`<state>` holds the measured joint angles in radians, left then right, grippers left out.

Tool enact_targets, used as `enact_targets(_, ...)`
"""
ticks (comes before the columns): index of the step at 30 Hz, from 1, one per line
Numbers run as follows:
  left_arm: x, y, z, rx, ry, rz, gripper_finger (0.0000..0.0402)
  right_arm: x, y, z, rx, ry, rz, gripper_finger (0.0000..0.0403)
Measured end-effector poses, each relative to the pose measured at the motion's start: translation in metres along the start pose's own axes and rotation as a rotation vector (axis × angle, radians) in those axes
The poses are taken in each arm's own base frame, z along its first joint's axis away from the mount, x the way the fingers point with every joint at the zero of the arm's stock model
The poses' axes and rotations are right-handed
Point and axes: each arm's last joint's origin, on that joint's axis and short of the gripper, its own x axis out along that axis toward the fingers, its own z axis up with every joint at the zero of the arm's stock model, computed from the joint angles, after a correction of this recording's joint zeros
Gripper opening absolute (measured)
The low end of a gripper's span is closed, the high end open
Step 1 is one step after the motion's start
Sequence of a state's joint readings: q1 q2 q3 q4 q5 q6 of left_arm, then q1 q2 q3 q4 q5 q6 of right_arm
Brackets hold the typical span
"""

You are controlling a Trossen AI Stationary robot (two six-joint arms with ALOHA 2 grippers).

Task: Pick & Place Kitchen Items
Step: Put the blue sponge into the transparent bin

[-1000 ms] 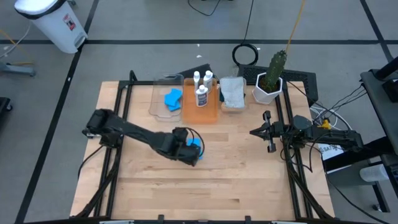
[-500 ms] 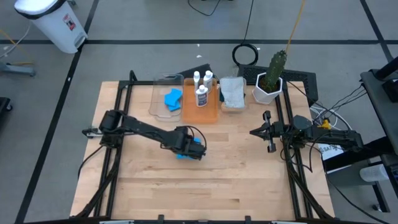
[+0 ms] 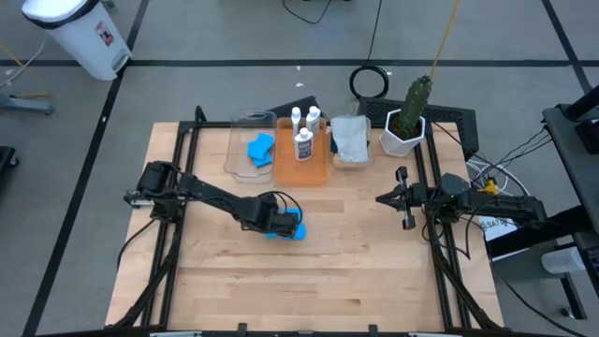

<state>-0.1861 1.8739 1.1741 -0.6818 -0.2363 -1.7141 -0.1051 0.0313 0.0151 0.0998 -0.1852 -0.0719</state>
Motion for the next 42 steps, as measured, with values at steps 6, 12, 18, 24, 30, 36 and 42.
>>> enact_targets(6,0.000,0.003,0.001,0.025,0.006,0.030,0.0347,0.000,0.000,0.000,0.000,0.000,0.000,0.0000)
enact_targets(12,-0.006,0.016,-0.002,0.074,0.126,0.154,0.0347,0.000,0.000,0.000,0.000,0.001,0.000,0.0000)
enact_targets(18,-0.027,0.016,-0.006,0.068,0.117,0.087,0.0347,0.000,0.000,0.000,0.000,0.000,0.000,0.0000)
enact_targets(24,-0.044,0.024,-0.009,-0.018,0.061,0.104,0.0347,0.000,0.000,0.000,0.000,0.000,0.000,0.0000)
enact_targets(30,-0.039,0.029,-0.016,-0.061,0.040,0.138,0.0347,0.000,0.000,0.000,0.000,0.000,0.000,0.0000)
enact_targets(36,-0.038,0.030,-0.014,-0.088,-0.002,0.143,0.0347,0.000,0.000,0.000,0.000,0.000,0.000,0.0000)
enact_targets(42,-0.038,0.030,-0.013,-0.090,-0.010,0.145,0.0347,0.000,0.000,0.000,0.000,0.000,0.000,0.0000)
